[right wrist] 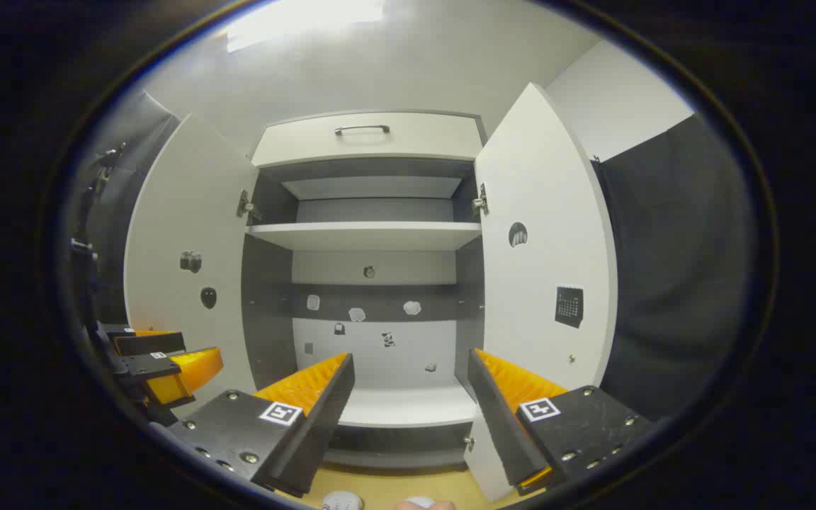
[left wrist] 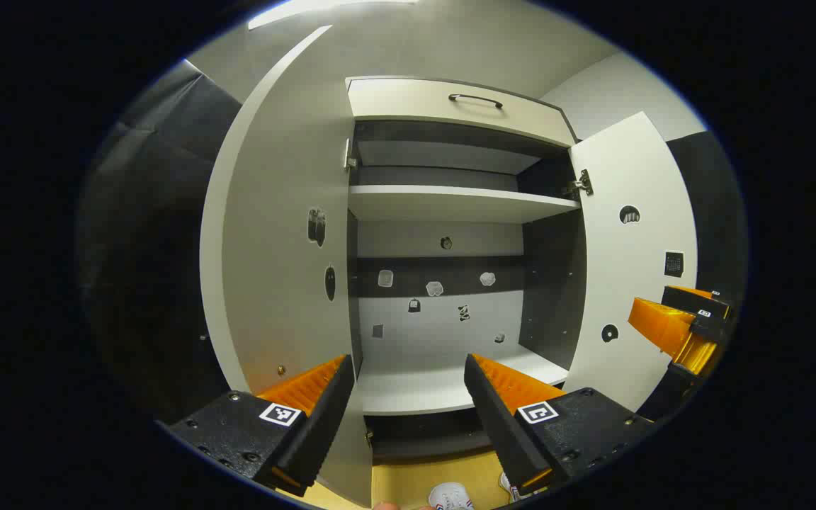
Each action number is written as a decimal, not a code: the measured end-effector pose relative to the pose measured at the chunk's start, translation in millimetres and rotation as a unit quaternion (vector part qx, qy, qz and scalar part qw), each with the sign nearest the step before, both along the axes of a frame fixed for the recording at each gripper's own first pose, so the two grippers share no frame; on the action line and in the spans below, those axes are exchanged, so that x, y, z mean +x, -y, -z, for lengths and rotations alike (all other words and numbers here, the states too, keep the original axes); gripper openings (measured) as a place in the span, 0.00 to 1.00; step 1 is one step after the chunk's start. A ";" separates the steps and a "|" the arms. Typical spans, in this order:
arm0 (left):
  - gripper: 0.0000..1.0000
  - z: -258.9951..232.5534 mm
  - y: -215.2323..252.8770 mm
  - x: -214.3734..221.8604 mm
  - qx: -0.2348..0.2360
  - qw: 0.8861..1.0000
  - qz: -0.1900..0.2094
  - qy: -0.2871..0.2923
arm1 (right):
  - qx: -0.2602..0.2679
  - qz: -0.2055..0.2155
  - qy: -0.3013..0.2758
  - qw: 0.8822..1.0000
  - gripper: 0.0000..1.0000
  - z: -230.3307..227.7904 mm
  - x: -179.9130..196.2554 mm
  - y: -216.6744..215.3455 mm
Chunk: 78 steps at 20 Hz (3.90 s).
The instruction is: Grab one shoe with the right hand and put it into the shoe cabinet, grab the other shoe with the left hand and put it into the shoe cabinet; then close the right door with the right hand and the left door with the left hand.
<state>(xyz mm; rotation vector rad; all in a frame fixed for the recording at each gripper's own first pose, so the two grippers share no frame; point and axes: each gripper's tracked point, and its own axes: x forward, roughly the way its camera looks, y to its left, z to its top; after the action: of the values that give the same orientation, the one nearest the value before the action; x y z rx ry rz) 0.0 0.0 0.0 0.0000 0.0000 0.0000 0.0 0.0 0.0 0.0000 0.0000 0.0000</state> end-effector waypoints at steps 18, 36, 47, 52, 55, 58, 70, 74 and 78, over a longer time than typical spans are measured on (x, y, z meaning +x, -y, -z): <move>0.95 6.6 -2.5 0.5 0.022 1.000 -0.016 -0.004 | -0.004 -0.005 -0.027 1.000 0.96 20.3 4.6 3.7; 0.94 5.5 -5.8 1.7 0.027 0.999 -0.024 -0.001 | -0.049 -0.049 -0.427 0.902 0.69 404.2 -56.6 -11.1; 0.93 7.0 -5.9 0.9 0.037 0.999 -0.023 0.002 | -0.018 -0.028 -0.594 0.804 0.58 533.3 -120.9 0.7; 0.96 6.3 -6.1 1.5 0.036 0.999 -0.024 0.004 | -0.036 -0.018 -0.642 0.766 0.58 562.3 -132.7 5.0; 0.93 6.7 -6.2 1.5 0.037 0.999 -0.024 0.003 | -0.081 -0.011 -0.644 0.761 0.49 564.6 -131.3 15.2; 0.93 7.5 -7.1 2.7 0.034 0.999 -0.026 0.003 | -0.091 -0.012 -0.640 0.763 0.26 545.3 -135.7 16.5; 0.92 7.4 -5.5 1.4 0.038 0.999 -0.019 0.004 | 0.011 -0.003 -0.591 0.807 0.00 554.5 -125.1 5.1; 0.92 8.0 -4.9 1.0 0.040 0.999 -0.018 0.006 | 0.054 -0.006 -0.557 0.828 0.00 519.5 -115.9 7.1; 0.92 7.8 -5.1 0.4 0.040 0.999 -0.018 0.008 | 0.083 -0.015 -0.518 0.851 0.00 464.2 -101.2 2.0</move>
<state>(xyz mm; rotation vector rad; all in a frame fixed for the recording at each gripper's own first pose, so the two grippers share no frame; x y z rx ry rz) 0.4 5.1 -7.8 0.0796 -0.0161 0.0353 -101.2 -2.0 -464.2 0.1742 1.0908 0.0324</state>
